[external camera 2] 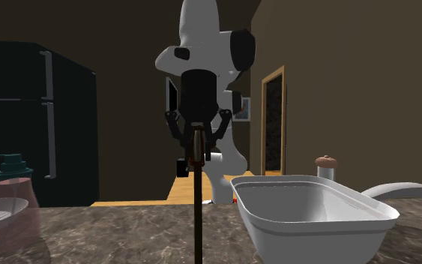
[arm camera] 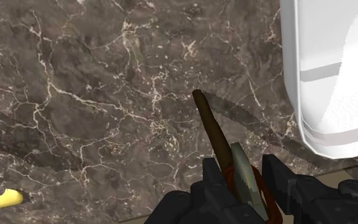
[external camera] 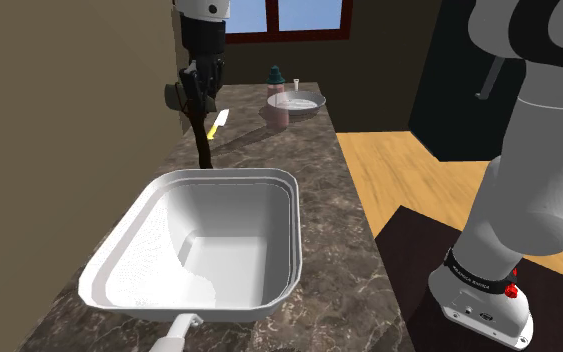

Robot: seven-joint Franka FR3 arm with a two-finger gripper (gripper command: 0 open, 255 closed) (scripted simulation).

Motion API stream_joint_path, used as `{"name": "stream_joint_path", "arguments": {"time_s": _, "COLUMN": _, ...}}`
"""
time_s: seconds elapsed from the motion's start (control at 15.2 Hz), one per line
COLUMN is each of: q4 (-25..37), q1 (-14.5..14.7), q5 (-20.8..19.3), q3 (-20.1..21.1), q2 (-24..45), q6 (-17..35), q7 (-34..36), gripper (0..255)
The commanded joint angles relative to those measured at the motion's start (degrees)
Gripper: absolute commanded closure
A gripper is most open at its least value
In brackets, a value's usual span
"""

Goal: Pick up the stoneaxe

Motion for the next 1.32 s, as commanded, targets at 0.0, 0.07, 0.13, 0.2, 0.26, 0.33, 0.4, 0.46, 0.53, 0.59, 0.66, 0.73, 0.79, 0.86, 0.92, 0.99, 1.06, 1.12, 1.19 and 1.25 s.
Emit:
{"name": "stream_joint_path", "arguments": {"time_s": 0.0, "q4": -0.04, "q1": -0.01, "q5": -0.01, "q3": -0.01, "q2": 0.02, "q6": 0.00, "q7": 0.00, "gripper": 255}}
{"name": "stream_joint_path", "arguments": {"time_s": 0.07, "q4": -0.04, "q1": -0.02, "q5": -0.01, "q3": -0.02, "q2": 0.02, "q6": 0.00, "q7": -0.02, "gripper": 255}}
{"name": "stream_joint_path", "arguments": {"time_s": 0.13, "q4": -0.06, "q1": -0.03, "q5": 0.00, "q3": -0.02, "q2": 0.00, "q6": 0.01, "q7": -0.03, "gripper": 255}}
{"name": "stream_joint_path", "arguments": {"time_s": 0.2, "q4": -0.03, "q1": -0.02, "q5": -0.01, "q3": -0.02, "q2": 0.02, "q6": -0.01, "q7": -0.02, "gripper": 255}}
{"name": "stream_joint_path", "arguments": {"time_s": 0.26, "q4": -0.18, "q1": 0.03, "q5": 0.00, "q3": 0.03, "q2": -0.09, "q6": 0.05, "q7": 0.08, "gripper": 255}}
{"name": "stream_joint_path", "arguments": {"time_s": 0.33, "q4": 0.97, "q1": 0.10, "q5": -0.10, "q3": 0.05, "q2": 0.19, "q6": -0.83, "q7": 0.14, "gripper": 255}}
{"name": "stream_joint_path", "arguments": {"time_s": 0.4, "q4": 2.18, "q1": 0.18, "q5": -0.22, "q3": 0.09, "q2": 0.52, "q6": -1.73, "q7": 0.21, "gripper": 255}}
{"name": "stream_joint_path", "arguments": {"time_s": 0.46, "q4": 3.41, "q1": 0.27, "q5": -0.35, "q3": 0.12, "q2": 0.86, "q6": -2.64, "q7": 0.29, "gripper": 255}}
{"name": "stream_joint_path", "arguments": {"time_s": 0.53, "q4": 4.68, "q1": 0.36, "q5": -0.49, "q3": 0.15, "q2": 1.22, "q6": -3.56, "q7": 0.37, "gripper": 255}}
{"name": "stream_joint_path", "arguments": {"time_s": 0.59, "q4": 5.99, "q1": 0.47, "q5": -0.64, "q3": 0.19, "q2": 1.61, "q6": -4.50, "q7": 0.45, "gripper": 255}}
{"name": "stream_joint_path", "arguments": {"time_s": 0.66, "q4": 7.34, "q1": 0.59, "q5": -0.79, "q3": 0.23, "q2": 2.02, "q6": -5.46, "q7": 0.53, "gripper": 255}}
{"name": "stream_joint_path", "arguments": {"time_s": 0.73, "q4": 8.74, "q1": 0.71, "q5": -0.96, "q3": 0.26, "q2": 2.47, "q6": -6.43, "q7": 0.62, "gripper": 255}}
{"name": "stream_joint_path", "arguments": {"time_s": 0.79, "q4": 10.19, "q1": 0.86, "q5": -1.15, "q3": 0.31, "q2": 2.95, "q6": -7.43, "q7": 0.71, "gripper": 255}}
{"name": "stream_joint_path", "arguments": {"time_s": 0.86, "q4": 11.70, "q1": 1.01, "q5": -1.35, "q3": 0.35, "q2": 3.46, "q6": -8.45, "q7": 0.81, "gripper": 255}}
{"name": "stream_joint_path", "arguments": {"time_s": 0.92, "q4": 13.28, "q1": 1.19, "q5": -1.56, "q3": 0.39, "q2": 4.02, "q6": -9.49, "q7": 0.91, "gripper": 255}}
{"name": "stream_joint_path", "arguments": {"time_s": 0.99, "q4": 14.92, "q1": 1.38, "q5": -1.80, "q3": 0.44, "q2": 4.61, "q6": -10.57, "q7": 1.01, "gripper": 255}}
{"name": "stream_joint_path", "arguments": {"time_s": 1.06, "q4": 16.65, "q1": 1.59, "q5": -2.05, "q3": 0.49, "q2": 5.25, "q6": -11.68, "q7": 1.12, "gripper": 255}}
{"name": "stream_joint_path", "arguments": {"time_s": 1.12, "q4": 18.46, "q1": 1.84, "q5": -2.33, "q3": 0.53, "q2": 5.95, "q6": -12.83, "q7": 1.23, "gripper": 255}}
{"name": "stream_joint_path", "arguments": {"time_s": 1.19, "q4": 20.38, "q1": 2.11, "q5": -2.63, "q3": 0.58, "q2": 6.71, "q6": -14.02, "q7": 1.34, "gripper": 255}}
{"name": "stream_joint_path", "arguments": {"time_s": 1.25, "q4": 22.43, "q1": 2.42, "q5": -2.96, "q3": 0.63, "q2": 7.53, "q6": -15.27, "q7": 1.46, "gripper": 255}}
